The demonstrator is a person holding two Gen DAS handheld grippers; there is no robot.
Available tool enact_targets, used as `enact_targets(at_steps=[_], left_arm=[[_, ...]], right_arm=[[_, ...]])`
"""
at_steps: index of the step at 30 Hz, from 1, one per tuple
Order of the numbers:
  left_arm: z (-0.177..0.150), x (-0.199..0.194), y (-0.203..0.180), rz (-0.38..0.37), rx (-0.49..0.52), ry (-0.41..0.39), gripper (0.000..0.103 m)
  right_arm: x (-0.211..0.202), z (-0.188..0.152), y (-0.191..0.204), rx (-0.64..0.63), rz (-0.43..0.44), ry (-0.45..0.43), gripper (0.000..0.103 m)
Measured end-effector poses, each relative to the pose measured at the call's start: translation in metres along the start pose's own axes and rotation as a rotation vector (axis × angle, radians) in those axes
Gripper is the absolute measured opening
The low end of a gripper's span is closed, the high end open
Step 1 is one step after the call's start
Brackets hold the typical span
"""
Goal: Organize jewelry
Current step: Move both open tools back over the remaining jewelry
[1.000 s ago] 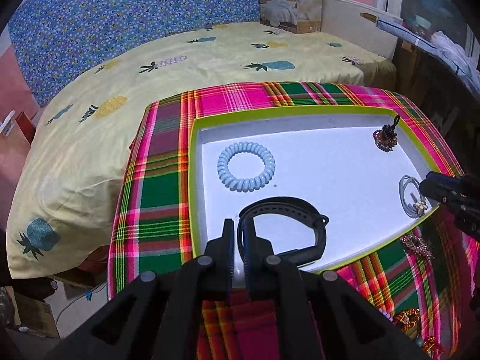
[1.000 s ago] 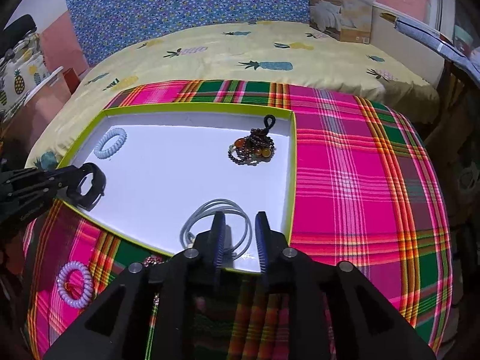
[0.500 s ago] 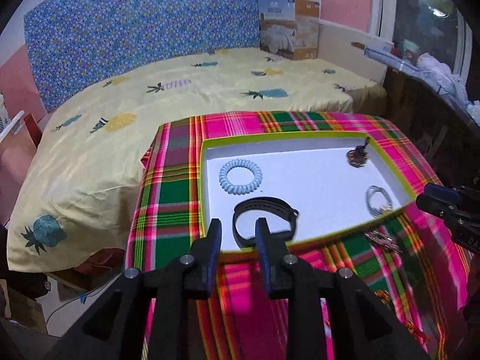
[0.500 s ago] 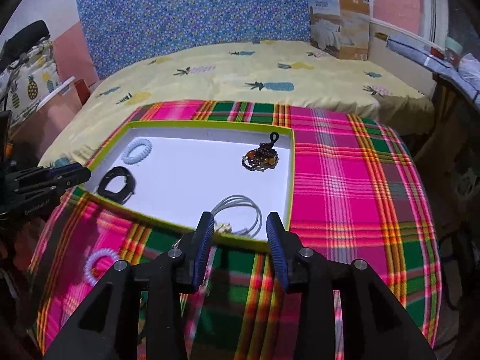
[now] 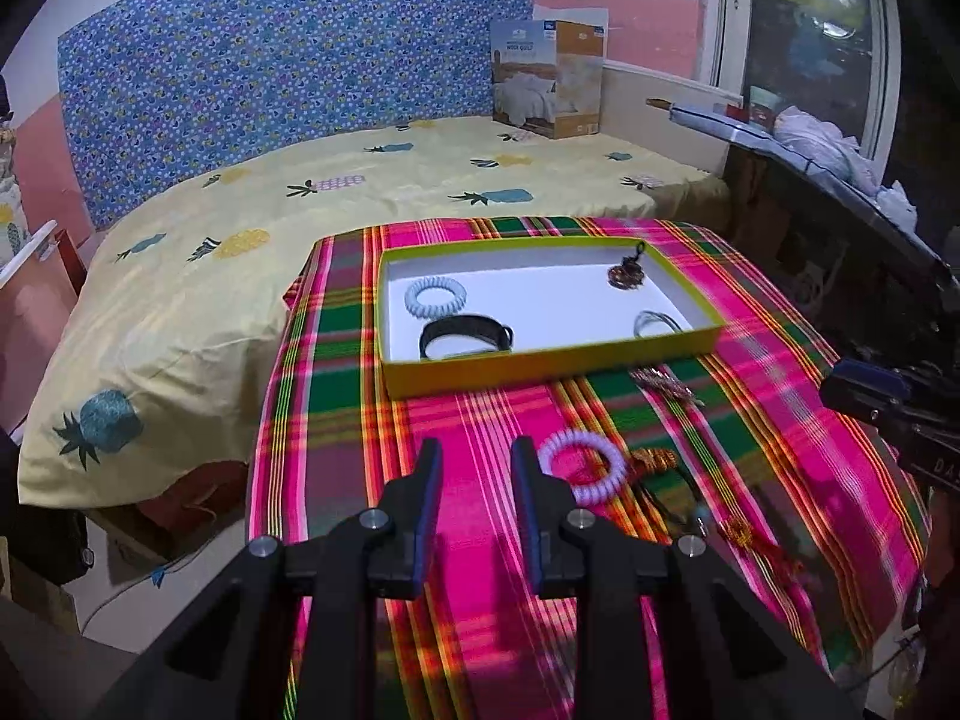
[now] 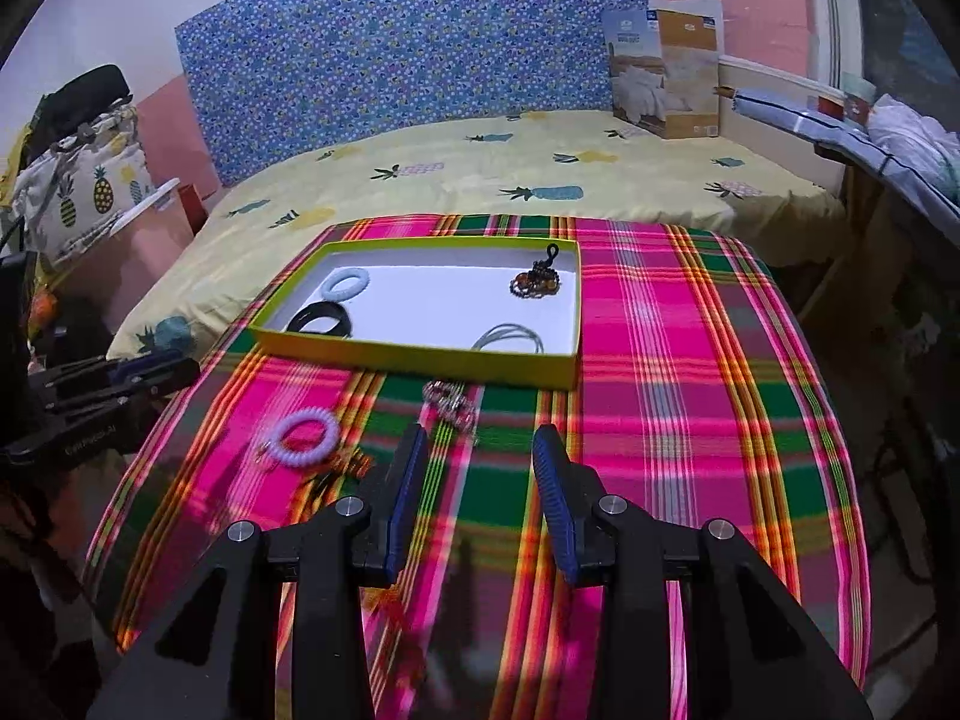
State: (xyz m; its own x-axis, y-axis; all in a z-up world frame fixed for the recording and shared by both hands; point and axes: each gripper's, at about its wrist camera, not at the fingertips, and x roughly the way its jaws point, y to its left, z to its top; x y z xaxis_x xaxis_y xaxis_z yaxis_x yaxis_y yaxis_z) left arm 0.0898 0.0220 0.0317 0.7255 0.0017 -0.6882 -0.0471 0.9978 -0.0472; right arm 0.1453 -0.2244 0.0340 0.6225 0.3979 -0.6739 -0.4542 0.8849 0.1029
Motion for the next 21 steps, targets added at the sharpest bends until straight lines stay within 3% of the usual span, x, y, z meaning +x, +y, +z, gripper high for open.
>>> enact_targets(at_steps=[10,21], left_arm=[[-0.033,-0.032,-0.006,-0.01,-0.012,-0.012,0.024],[-0.045,-0.041,-0.012,-0.036,-0.016,-0.006,0.024]], right_arm=[[-0.031,-0.032,0.022,-0.021,0.007,-0.011,0.037],[-0.039,-0.047,0.027,-0.023,0.015,-0.003,0.037]])
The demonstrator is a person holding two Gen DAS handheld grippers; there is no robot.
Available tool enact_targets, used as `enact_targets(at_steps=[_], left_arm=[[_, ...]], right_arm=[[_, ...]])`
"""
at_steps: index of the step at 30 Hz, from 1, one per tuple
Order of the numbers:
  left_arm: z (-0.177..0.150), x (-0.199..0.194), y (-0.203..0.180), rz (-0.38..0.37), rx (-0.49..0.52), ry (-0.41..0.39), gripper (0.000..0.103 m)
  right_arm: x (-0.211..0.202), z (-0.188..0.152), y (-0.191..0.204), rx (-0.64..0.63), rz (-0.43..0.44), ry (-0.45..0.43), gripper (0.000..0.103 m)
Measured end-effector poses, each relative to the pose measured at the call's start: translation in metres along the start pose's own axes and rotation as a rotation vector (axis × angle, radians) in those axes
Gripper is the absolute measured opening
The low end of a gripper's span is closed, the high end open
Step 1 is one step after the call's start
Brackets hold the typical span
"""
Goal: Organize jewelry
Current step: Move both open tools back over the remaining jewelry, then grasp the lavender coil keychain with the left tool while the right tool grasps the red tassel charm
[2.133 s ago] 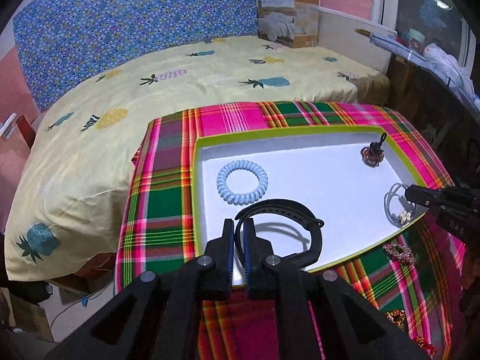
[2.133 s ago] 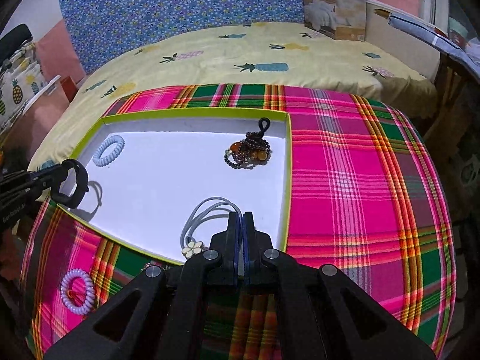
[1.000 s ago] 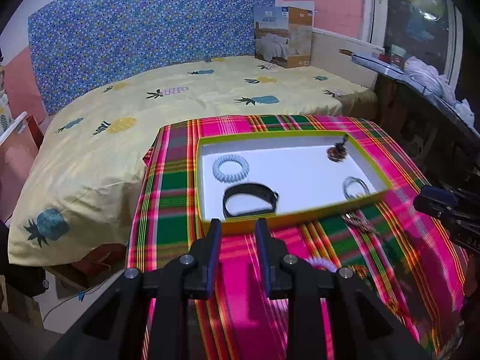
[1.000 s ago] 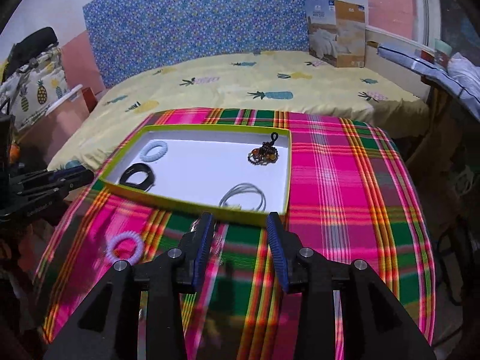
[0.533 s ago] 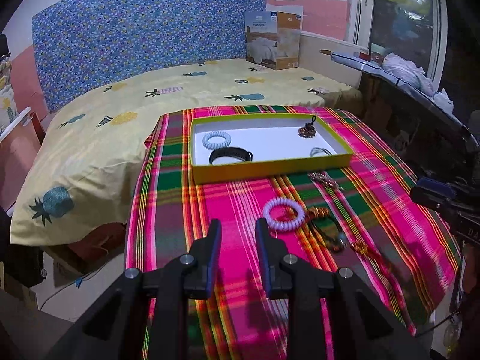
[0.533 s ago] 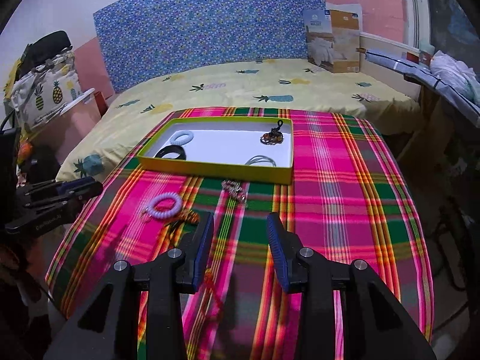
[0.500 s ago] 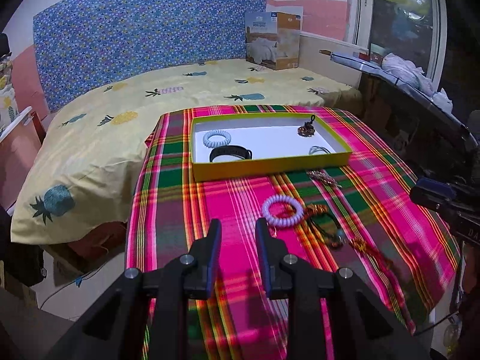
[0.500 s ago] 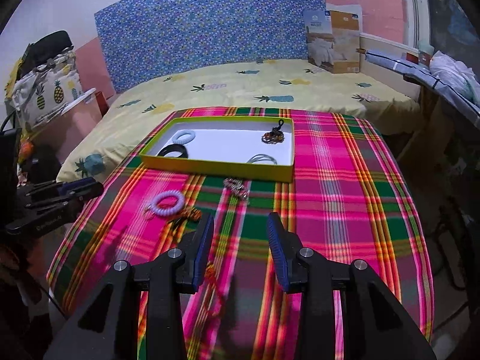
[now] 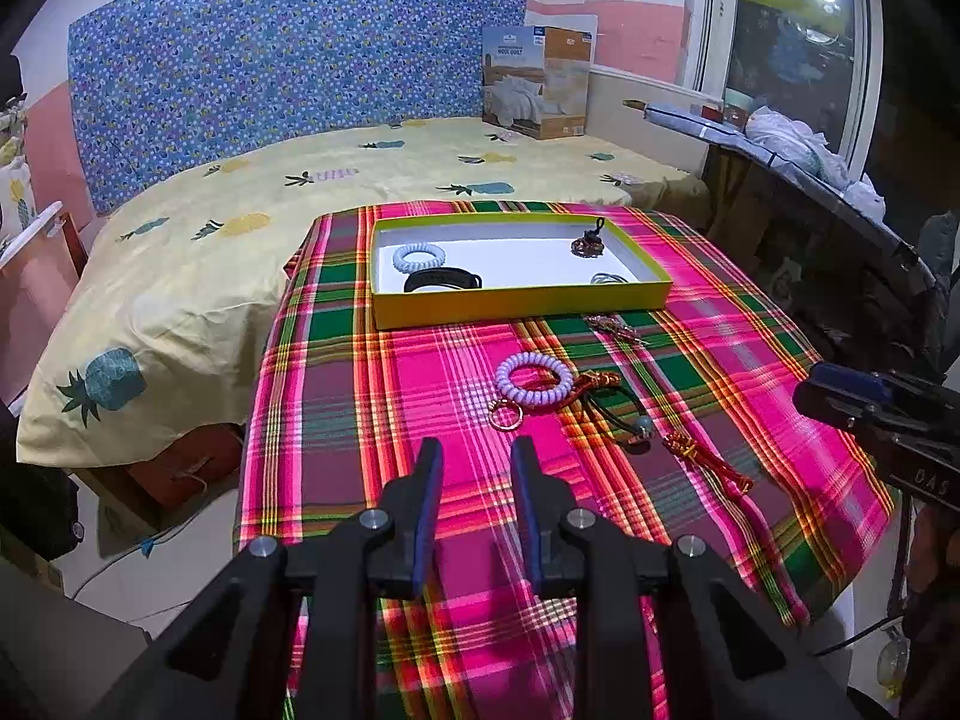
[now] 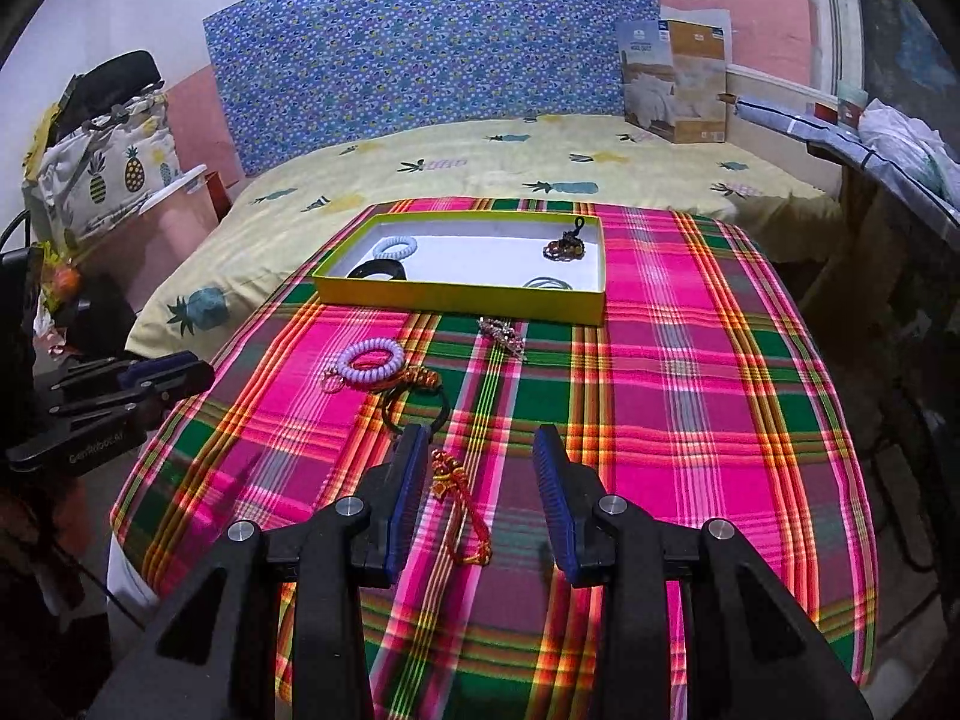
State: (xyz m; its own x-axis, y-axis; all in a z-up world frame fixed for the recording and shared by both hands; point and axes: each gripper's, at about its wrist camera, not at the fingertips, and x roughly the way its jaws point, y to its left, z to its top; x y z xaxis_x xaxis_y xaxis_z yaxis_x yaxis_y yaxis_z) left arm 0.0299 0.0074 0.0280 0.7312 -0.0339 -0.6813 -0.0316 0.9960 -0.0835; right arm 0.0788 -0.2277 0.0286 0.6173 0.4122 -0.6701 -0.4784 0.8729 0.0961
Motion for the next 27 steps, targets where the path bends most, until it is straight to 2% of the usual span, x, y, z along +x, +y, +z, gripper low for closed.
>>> enact_targets(at_steps=[17,27], left_arm=[[0.001,0.014,0.003,-0.016,-0.012,0.028,0.024],[0.003,0.026,0.006,-0.033,-0.018,0.04,0.026]], right_arm=[[0.014,-0.001,0.004,-0.009,0.026,0.026,0.037],[0.034,-0.009,0.002,-0.017,0.038,0.075,0.037]])
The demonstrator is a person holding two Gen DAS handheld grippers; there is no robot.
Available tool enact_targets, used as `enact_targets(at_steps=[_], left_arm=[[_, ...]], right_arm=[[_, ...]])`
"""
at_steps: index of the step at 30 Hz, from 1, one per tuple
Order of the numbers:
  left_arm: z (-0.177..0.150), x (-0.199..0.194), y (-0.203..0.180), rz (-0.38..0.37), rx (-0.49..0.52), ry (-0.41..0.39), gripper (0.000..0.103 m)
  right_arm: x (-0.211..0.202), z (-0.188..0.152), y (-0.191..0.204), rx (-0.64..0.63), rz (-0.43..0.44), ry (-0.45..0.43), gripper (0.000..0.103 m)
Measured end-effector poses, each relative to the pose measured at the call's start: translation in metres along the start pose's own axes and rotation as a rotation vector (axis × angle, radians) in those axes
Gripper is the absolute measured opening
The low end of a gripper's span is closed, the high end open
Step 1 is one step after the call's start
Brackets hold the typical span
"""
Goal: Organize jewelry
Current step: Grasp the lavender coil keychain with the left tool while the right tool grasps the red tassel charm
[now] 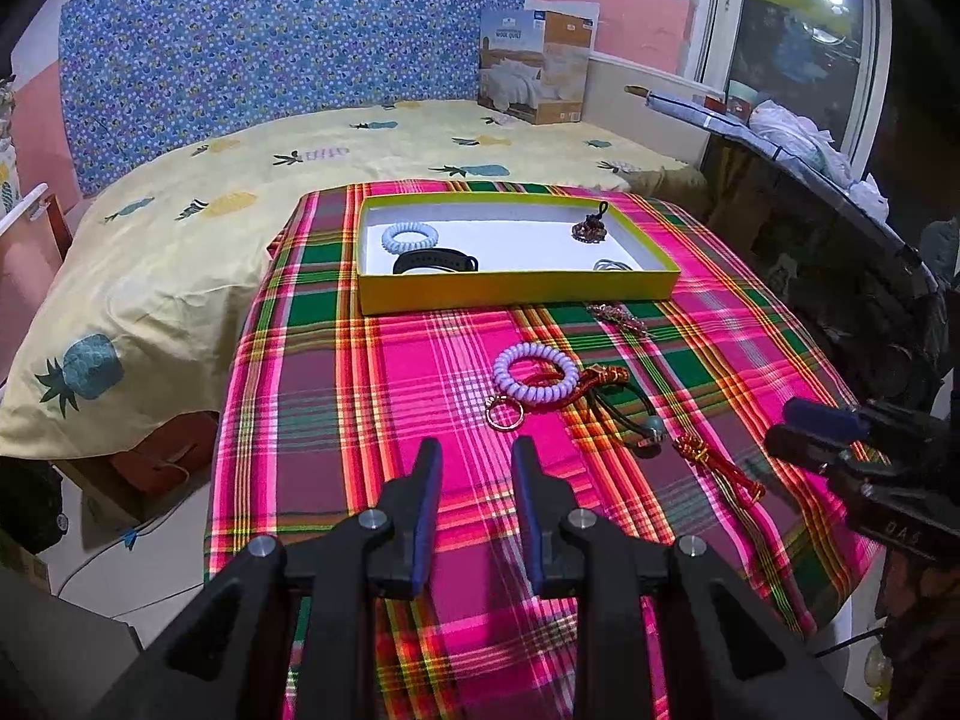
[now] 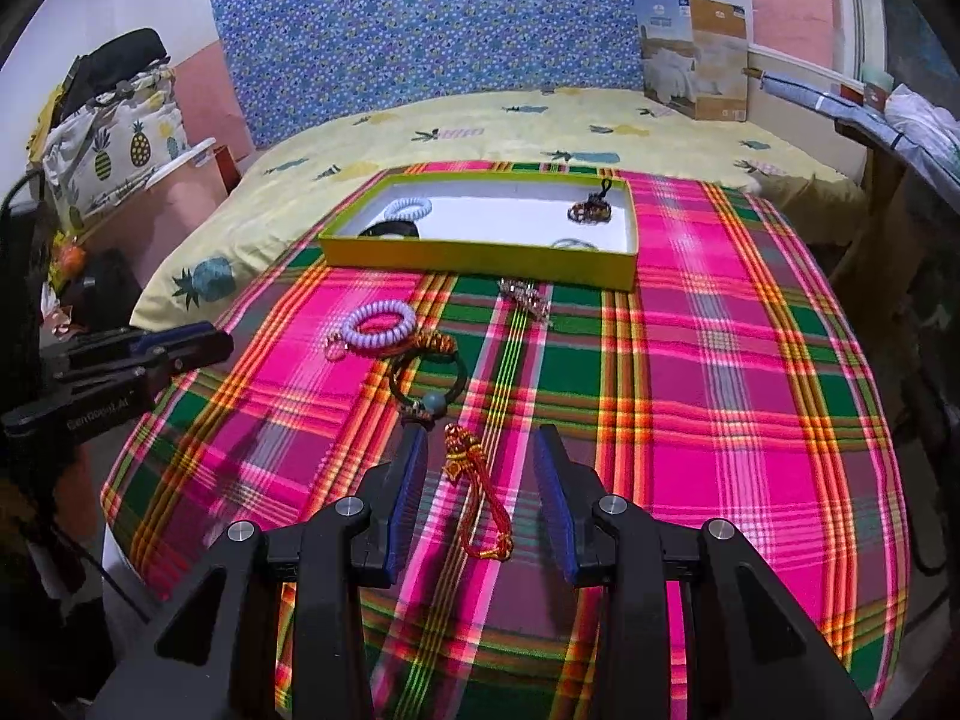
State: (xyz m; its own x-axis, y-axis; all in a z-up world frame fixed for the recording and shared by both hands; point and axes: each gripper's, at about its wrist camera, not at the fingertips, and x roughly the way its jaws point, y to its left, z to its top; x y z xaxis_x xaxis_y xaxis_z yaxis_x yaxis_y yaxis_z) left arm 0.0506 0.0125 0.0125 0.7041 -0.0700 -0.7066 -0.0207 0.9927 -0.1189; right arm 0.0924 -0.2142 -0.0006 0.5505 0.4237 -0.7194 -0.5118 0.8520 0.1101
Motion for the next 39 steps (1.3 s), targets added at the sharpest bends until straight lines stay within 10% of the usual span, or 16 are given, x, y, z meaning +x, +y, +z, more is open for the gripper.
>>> enact_targets(at_steps=[25,34,39], left_arm=[[0.039,0.083,-0.002,-0.048,-0.001,0.094,0.03],[0.04,0.099,-0.013,-0.039,0.055,0.125,0.029],[0.039,0.101,-0.021,-0.021,0.11,0.123,0.011]], right_arm=[[0.052,-0.009,0.008,-0.109,0.01,0.102,0.037],[0.049,-0.01,0.01,-0.144,-0.015,0.09,0.01],[0.045,-0.009,0.006,-0.128,-0.016,0.076,0.005]])
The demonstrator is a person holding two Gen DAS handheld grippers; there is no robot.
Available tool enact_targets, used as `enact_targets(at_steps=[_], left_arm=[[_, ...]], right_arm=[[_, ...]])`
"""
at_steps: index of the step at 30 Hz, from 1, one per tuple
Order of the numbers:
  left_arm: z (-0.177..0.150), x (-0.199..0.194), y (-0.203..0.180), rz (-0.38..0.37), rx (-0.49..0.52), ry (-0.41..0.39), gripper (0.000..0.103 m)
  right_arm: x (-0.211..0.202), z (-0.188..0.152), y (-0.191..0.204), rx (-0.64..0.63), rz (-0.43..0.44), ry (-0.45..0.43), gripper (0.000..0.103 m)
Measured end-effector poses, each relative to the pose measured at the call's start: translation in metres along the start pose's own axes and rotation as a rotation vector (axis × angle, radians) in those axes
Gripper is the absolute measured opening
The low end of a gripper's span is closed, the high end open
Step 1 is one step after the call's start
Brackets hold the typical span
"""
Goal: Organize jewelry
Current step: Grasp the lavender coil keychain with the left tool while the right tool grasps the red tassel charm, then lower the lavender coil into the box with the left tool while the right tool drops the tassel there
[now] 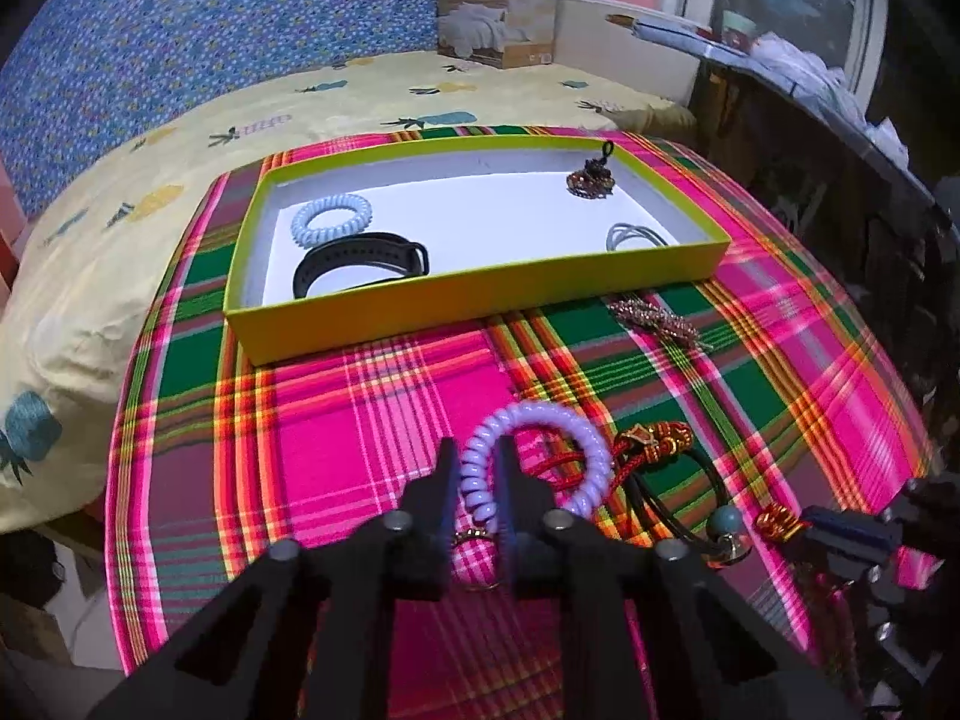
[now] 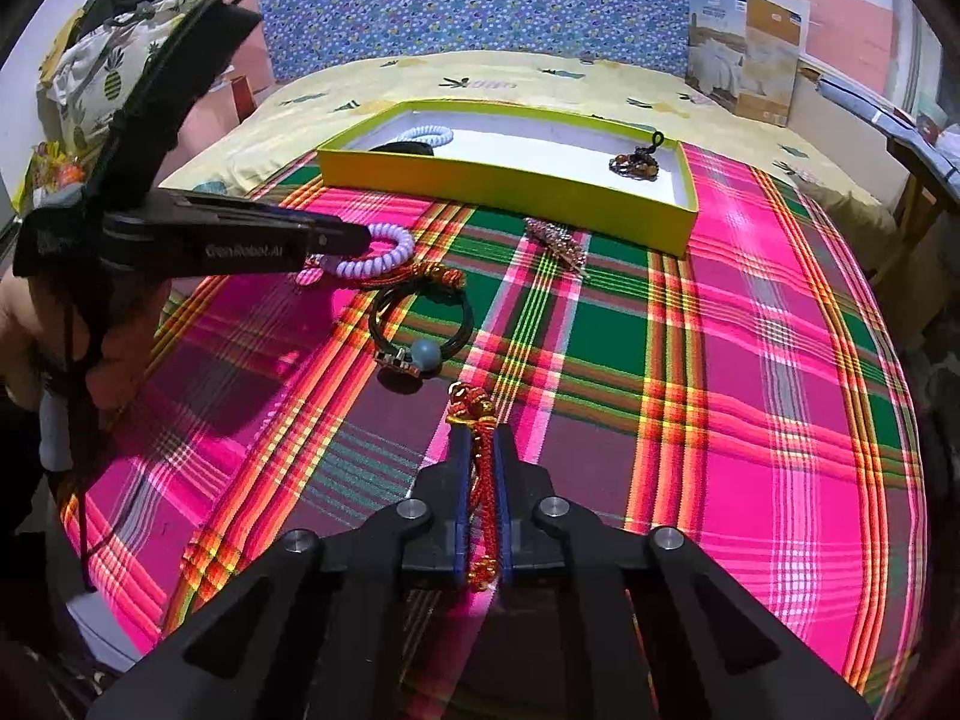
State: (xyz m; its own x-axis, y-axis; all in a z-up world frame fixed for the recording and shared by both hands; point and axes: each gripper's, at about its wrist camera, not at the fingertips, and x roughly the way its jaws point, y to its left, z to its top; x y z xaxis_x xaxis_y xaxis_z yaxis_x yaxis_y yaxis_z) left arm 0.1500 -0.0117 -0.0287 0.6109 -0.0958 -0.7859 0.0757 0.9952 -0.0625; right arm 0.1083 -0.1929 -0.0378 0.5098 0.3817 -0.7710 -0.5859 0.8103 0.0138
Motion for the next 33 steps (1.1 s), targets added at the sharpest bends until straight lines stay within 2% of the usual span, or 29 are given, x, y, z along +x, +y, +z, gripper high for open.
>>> enact_targets(at_steps=[7,21,33], left_arm=[[-0.001,-0.006,-0.004,0.013,0.025,-0.02,0.01],[0.006,-0.047,0.002,-0.021,-0.021,-0.106,0.01],[0.031,-0.047,0.016,-0.021,-0.058,-0.128,0.01]], right_arm=[[-0.001,0.0,-0.002,0.009,0.004,-0.008,0.005],[-0.021,0.009,-0.012,0.052,0.013,-0.075,0.005],[-0.027,0.046,-0.027,0.041,-0.009,-0.145,0.005]])
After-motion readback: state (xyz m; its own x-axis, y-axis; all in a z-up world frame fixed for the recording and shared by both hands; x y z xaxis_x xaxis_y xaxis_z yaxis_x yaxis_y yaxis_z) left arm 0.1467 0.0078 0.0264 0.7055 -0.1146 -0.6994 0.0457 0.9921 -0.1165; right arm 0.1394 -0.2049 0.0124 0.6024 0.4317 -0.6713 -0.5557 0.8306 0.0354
